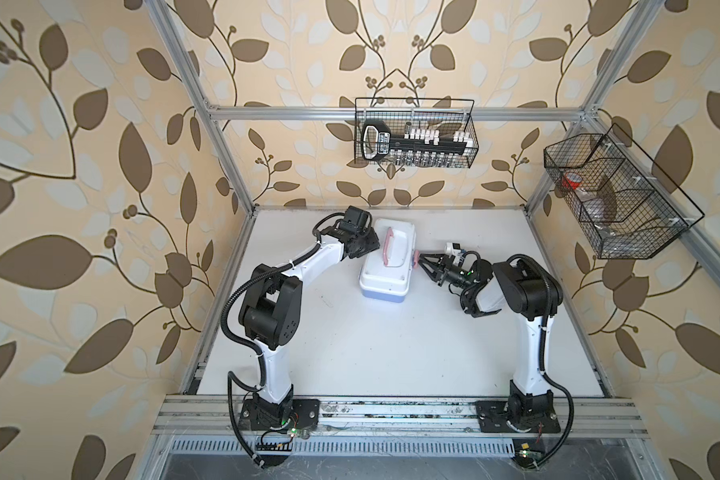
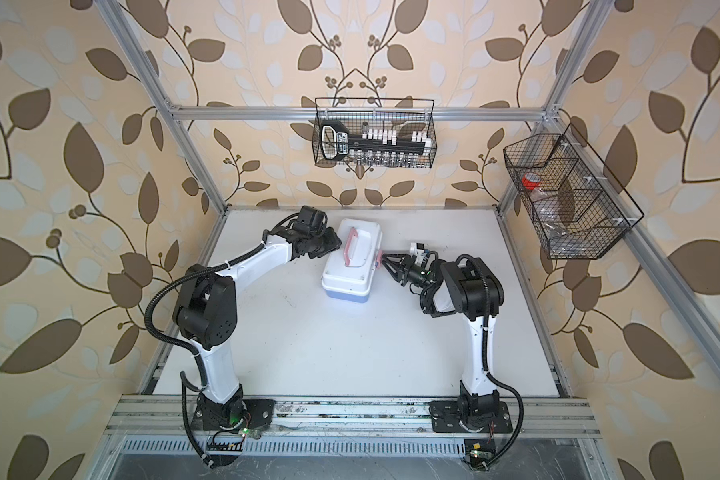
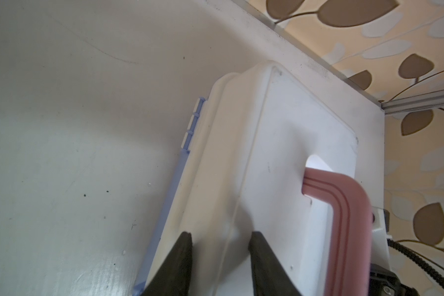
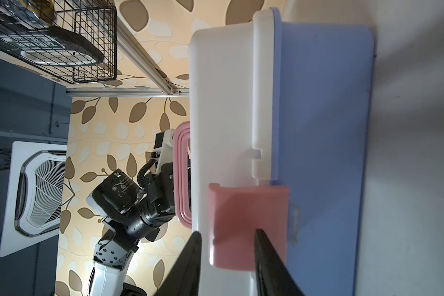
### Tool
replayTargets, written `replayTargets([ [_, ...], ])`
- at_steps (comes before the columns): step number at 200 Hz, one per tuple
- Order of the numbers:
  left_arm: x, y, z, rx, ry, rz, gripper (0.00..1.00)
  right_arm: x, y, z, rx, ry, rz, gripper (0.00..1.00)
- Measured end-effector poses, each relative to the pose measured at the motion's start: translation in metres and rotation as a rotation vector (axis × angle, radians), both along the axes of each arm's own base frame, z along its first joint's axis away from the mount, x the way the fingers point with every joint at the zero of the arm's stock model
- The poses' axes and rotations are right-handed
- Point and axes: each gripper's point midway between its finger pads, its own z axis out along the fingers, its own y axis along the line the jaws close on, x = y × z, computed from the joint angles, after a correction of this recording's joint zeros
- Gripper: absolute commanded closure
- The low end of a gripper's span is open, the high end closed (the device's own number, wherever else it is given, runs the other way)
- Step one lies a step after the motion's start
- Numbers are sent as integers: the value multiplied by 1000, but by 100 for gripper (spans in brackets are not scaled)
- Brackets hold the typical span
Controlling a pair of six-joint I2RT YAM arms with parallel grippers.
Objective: Pack the tool kit
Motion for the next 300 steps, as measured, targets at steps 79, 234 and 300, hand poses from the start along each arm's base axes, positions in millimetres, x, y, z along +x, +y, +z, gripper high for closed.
replayTargets([
  [79, 1, -1, 0, 0, 0, 0, 61, 6, 1, -1, 6, -1, 1, 92],
  [234, 4, -1, 0, 0, -3, 2, 61, 9, 3, -32, -73, 74, 3, 90],
  [300, 4, -1, 0, 0, -5, 2, 61, 7, 3, -38, -105, 74, 15, 66],
])
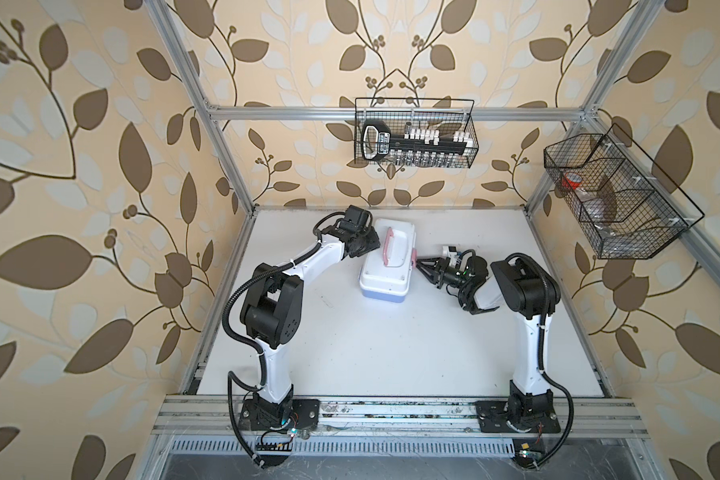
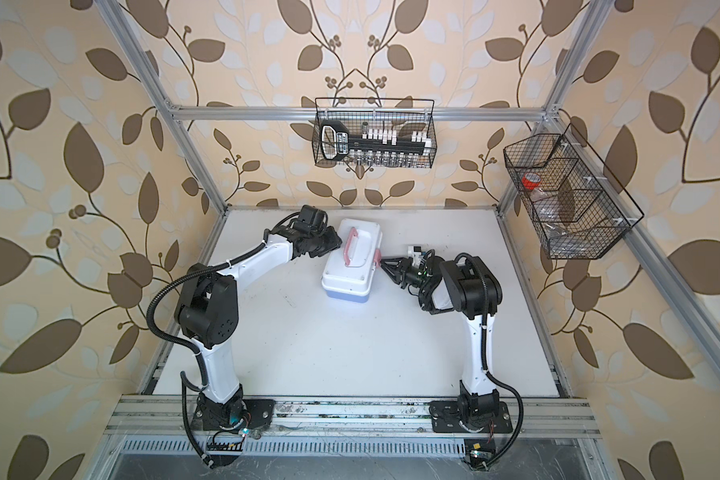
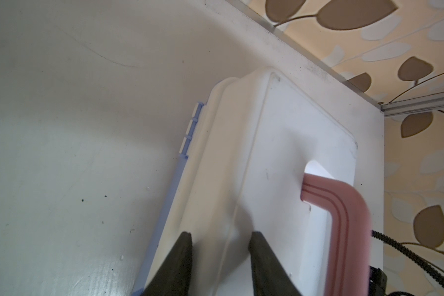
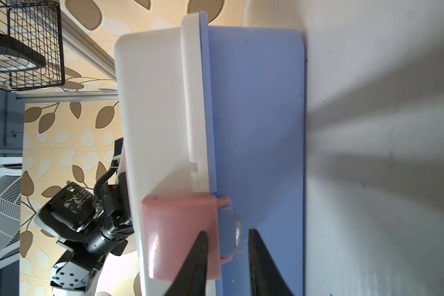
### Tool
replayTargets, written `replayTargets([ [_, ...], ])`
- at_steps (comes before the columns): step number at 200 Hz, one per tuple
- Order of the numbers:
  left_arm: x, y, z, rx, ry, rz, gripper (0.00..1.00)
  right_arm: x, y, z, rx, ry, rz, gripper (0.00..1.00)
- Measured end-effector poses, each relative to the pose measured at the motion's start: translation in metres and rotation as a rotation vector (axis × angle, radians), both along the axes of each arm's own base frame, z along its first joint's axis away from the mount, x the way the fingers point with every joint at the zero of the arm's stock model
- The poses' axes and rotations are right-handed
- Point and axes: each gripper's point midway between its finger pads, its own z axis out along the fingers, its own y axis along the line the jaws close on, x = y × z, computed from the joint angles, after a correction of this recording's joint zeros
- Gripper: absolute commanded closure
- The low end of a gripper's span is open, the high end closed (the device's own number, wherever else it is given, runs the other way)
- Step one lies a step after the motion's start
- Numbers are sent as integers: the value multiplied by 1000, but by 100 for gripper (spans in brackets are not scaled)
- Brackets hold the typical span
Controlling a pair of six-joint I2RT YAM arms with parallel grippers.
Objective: Pack the tool kit
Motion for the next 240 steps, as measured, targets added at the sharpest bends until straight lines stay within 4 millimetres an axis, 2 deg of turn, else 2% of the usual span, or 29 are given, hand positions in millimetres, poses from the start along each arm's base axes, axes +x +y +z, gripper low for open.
replayTargets([
  [36, 0, 0, 0, 0, 0, 0, 61, 0, 0, 2, 5, -5, -1, 59],
  [77, 1, 0, 0, 0, -1, 0, 61, 0, 1, 10, 19, -21, 5, 46],
  [110, 1, 0, 0, 0, -1, 0, 61, 0, 2, 22, 28, -49, 10, 41],
  [132, 1, -1, 0, 0, -1, 0, 61, -1, 4, 22, 29, -47, 15, 36],
  [192, 1, -1, 0, 1, 1, 0, 61, 0, 10, 23, 22, -49, 28, 27],
  [240, 2, -1, 0, 1, 2, 0, 61, 0, 10, 16, 2, -31, 29, 28],
])
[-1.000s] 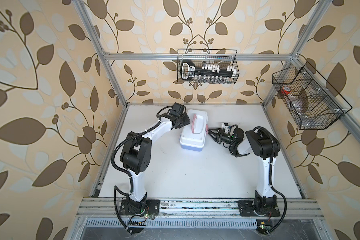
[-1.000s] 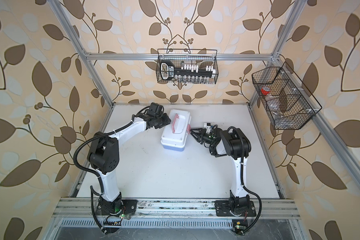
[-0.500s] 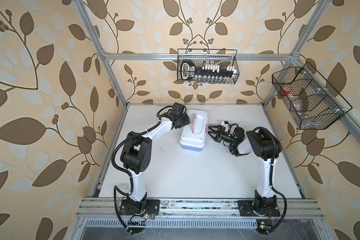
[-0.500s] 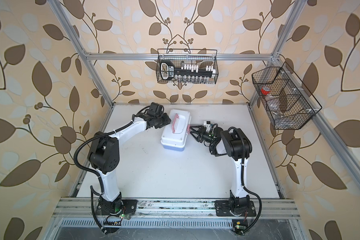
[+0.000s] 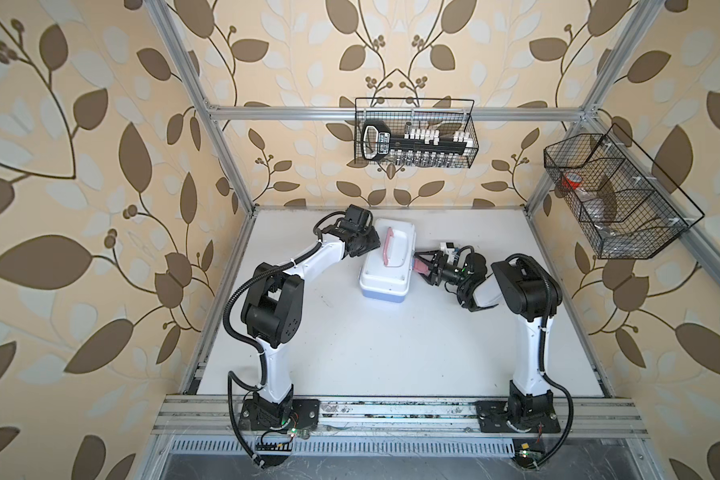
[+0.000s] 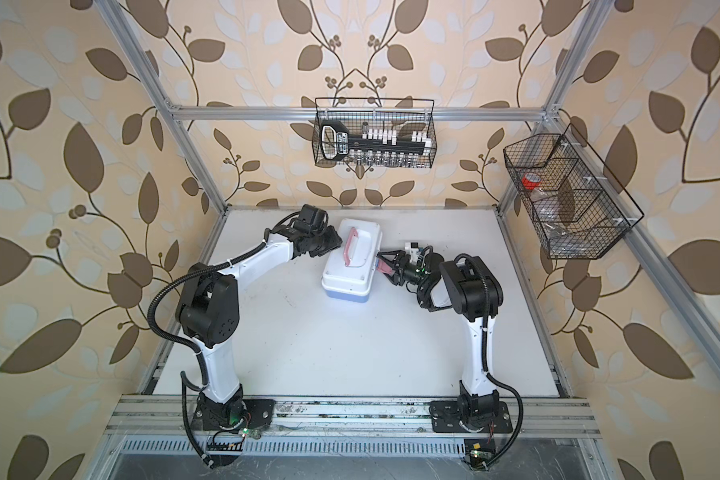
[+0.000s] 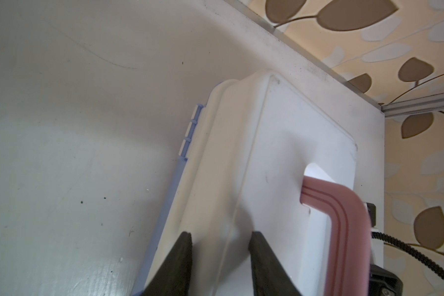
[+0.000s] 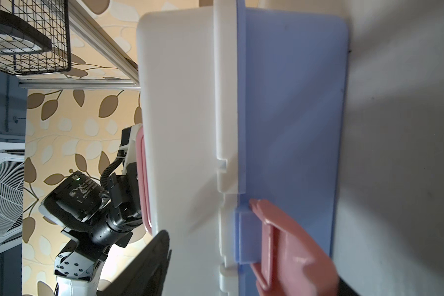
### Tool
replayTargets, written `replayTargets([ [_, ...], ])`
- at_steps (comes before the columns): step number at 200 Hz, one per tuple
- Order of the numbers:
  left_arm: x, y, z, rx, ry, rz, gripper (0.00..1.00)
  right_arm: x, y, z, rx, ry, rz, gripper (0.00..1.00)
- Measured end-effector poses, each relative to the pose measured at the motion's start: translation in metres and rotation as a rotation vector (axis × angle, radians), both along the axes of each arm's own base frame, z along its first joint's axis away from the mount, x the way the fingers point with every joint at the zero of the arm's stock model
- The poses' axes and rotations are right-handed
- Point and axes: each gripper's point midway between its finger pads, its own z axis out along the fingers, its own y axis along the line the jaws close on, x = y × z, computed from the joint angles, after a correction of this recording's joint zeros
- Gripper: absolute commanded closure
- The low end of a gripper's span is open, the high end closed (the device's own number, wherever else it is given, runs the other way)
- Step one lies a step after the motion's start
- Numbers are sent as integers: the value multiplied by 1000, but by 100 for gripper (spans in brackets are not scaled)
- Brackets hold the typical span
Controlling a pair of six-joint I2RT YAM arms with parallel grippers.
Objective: Pack the tool kit
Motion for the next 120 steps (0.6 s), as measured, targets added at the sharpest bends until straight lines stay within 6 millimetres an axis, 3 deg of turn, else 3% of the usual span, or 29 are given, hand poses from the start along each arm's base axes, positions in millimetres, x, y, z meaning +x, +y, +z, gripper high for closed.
replayTargets([
  [49, 0, 0, 0, 0, 0, 0, 61, 0, -4, 1, -9, -4, -7, 34],
  [120, 1, 0, 0, 0, -2, 1, 61, -3, -15, 22, -6, -44, -27, 42],
])
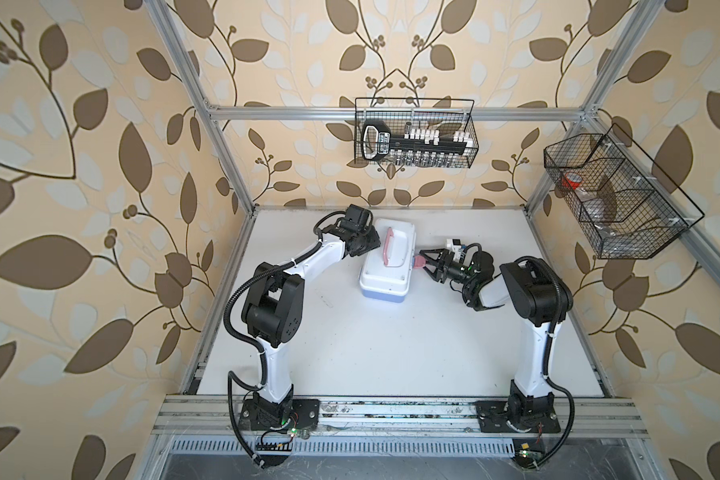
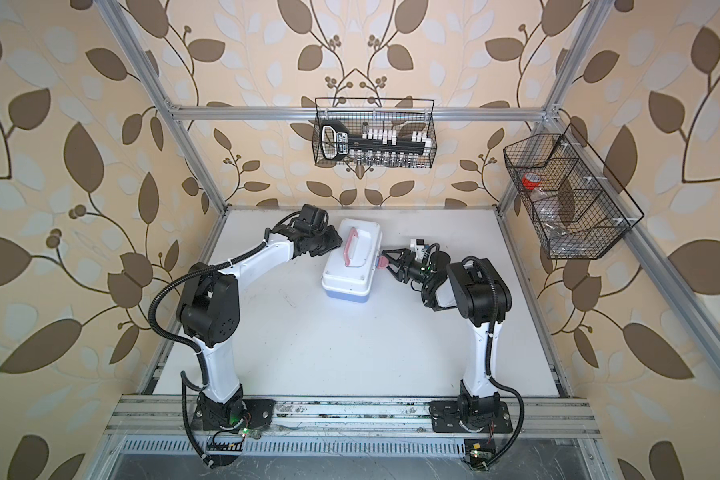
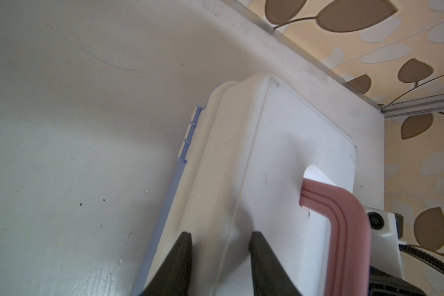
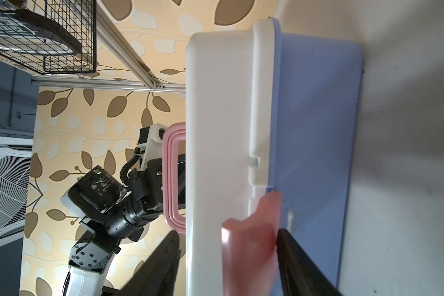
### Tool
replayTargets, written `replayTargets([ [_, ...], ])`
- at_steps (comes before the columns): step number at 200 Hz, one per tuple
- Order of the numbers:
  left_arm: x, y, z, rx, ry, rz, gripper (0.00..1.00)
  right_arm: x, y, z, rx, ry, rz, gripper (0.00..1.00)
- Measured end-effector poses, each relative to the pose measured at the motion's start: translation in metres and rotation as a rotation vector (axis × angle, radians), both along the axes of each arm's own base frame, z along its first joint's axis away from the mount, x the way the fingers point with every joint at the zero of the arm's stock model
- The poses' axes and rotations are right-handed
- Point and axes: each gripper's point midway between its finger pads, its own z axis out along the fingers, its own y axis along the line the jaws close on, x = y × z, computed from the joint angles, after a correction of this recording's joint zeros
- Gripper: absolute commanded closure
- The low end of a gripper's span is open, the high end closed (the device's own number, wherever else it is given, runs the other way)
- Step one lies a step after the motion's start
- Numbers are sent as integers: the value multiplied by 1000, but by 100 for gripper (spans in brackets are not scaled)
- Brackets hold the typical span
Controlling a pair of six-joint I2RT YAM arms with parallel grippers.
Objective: Pack the tool kit
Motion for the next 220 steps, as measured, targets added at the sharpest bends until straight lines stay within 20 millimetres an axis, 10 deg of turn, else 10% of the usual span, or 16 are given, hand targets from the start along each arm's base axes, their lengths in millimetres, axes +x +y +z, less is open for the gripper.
replayTargets([
  [131, 0, 0, 0, -1, -1, 1, 61, -6, 9, 1, 4, -2, 23, 67],
  [220, 1, 0, 0, -1, -2, 2, 61, -6, 16, -15, -46, 37, 38, 46],
])
